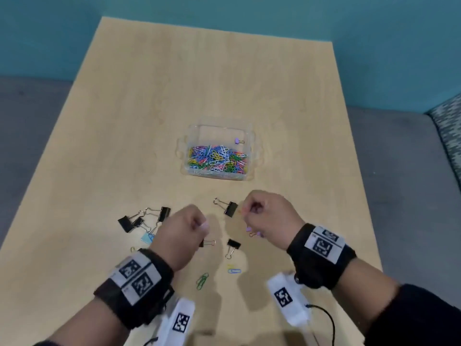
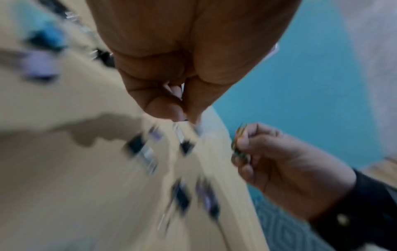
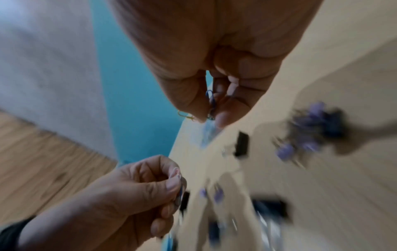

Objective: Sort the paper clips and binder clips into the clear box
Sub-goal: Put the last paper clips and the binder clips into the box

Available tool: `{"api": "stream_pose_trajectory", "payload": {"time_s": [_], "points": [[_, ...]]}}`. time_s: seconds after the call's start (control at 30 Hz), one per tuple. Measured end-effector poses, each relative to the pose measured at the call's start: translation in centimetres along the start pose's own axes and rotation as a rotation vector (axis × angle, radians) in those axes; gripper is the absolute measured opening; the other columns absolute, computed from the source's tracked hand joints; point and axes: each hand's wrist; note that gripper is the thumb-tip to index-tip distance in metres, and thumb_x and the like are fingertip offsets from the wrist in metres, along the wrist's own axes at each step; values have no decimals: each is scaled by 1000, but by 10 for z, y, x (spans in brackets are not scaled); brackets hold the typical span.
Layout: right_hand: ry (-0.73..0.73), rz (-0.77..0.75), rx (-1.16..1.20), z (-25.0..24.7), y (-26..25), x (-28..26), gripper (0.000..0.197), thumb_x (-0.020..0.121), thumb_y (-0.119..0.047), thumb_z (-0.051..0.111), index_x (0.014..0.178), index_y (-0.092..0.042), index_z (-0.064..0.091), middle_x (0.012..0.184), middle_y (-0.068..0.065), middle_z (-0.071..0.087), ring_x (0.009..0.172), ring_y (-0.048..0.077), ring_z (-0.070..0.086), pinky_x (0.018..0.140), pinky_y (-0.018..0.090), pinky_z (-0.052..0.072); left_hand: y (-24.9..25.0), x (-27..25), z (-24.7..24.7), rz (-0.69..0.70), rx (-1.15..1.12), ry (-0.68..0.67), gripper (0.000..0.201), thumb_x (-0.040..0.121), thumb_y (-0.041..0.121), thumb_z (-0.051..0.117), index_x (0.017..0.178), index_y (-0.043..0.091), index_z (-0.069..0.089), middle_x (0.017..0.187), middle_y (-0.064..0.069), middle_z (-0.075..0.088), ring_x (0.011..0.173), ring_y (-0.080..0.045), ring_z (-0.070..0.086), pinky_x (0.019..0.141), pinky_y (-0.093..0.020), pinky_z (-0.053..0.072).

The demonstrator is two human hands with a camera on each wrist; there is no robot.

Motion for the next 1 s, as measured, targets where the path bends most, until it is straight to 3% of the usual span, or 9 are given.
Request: {"api": "stream_pose_trajectory", "payload": {"time_s": [0.1, 0.23, 0.33, 0.43, 0.5, 0.6, 0.73, 0.87, 1.0], "points": [[98, -6, 78, -19, -29, 49, 10, 77, 5, 57, 73, -4, 61, 57, -2, 53, 53, 19, 57, 41, 19, 42, 32, 56, -33, 52, -10, 156, 16, 84, 20, 64, 72, 23, 54, 65, -1, 61, 55, -20, 64, 58, -39, 55], [164, -18, 71, -19, -49, 96, 14, 76, 1, 60, 68, -10, 60, 60, 4, 60, 49, 21, 60, 55, 45, 55, 61, 109, -48, 77, 30, 210, 15, 82, 18, 65, 72, 21, 54, 69, 1, 60, 68, -26, 65, 68, -44, 56], [131, 7, 70, -21, -53, 105, 16, 81, -3, 65, 75, -18, 59, 67, 6, 59, 53, 26, 61, 62, 52, 57, 59, 114, -49, 91, 14, 177, 10, 78, 19, 68, 80, 20, 59, 81, -1, 64, 72, -28, 65, 72, -45, 55], [216, -55, -58, -29, -43, 89, 16, 81, -9, 58, 75, -24, 57, 69, -1, 60, 58, 30, 64, 64, 52, 58, 44, 91, -55, 137, 61, 234, 17, 79, 19, 67, 95, 19, 62, 90, 0, 63, 75, -27, 64, 74, -41, 55], [212, -112, -185, -29, -28, 60, 15, 81, -10, 55, 76, -24, 58, 73, -1, 62, 60, 29, 64, 59, 39, 56, 28, 59, -52, 142, 107, 247, 11, 82, 18, 63, 93, 21, 62, 86, 2, 62, 72, -24, 63, 70, -34, 52], [3, -154, -393, -9, 3, 1, 16, 84, -8, 51, 85, -21, 61, 79, -3, 61, 61, 13, 61, 60, 31, 50, -2, -1, -28, 64, 288, 69, 4, 85, 24, 59, 89, 22, 60, 84, 5, 59, 76, -18, 57, 68, -29, 44], [-255, -181, -635, 31, 48, -54, 8, 87, -20, 50, 93, -24, 53, 92, -5, 52, 81, 18, 51, 71, 30, 41, -39, -57, 15, -14, 415, -117, 22, 84, 36, 61, 101, 23, 55, 96, 7, 50, 87, -13, 54, 73, -25, 40], [-201, -188, -716, 57, 67, -67, 16, 90, -23, 48, 104, -18, 54, 102, -2, 47, 96, 20, 45, 75, 27, 35, -44, -73, 41, -11, 455, -71, 17, 88, 31, 59, 97, 21, 49, 94, 6, 44, 81, -14, 44, 69, -24, 32], [-125, -164, -731, 69, 61, -60, 18, 92, -22, 50, 110, -21, 51, 107, -2, 47, 99, 21, 44, 76, 32, 42, -46, -71, 51, 40, 473, -19, 15, 90, 21, 55, 83, 22, 42, 87, 6, 41, 78, -16, 42, 65, -26, 31]]}}
Point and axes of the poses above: each hand's wrist, its own x-axis towards the middle knuckle, its own z-axis out of the palm, y = z × x
